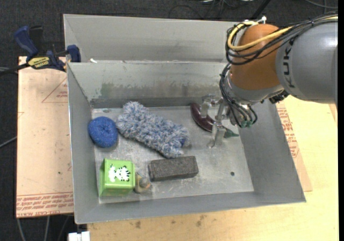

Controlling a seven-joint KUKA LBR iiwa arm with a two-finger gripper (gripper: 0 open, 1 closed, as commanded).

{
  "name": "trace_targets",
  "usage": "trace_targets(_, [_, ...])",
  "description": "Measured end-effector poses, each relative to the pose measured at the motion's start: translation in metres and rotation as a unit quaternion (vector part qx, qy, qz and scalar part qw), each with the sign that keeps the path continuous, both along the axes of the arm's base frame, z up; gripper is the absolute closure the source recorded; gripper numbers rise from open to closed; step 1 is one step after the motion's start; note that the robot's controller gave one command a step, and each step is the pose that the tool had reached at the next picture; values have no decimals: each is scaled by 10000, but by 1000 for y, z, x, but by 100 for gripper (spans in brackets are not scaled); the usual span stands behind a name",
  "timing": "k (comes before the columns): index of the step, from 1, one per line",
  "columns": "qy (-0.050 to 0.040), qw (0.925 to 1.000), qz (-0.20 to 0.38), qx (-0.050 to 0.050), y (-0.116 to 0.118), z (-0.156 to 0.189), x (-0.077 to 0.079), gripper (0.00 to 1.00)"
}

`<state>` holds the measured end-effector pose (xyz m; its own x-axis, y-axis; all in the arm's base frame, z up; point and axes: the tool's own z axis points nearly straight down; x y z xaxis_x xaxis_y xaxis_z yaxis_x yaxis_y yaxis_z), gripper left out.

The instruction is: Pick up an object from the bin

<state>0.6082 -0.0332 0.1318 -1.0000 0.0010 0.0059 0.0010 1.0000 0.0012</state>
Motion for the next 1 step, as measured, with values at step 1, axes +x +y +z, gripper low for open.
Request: trace_targets(1, [-36,10000,3,-3,0,5,2,0])
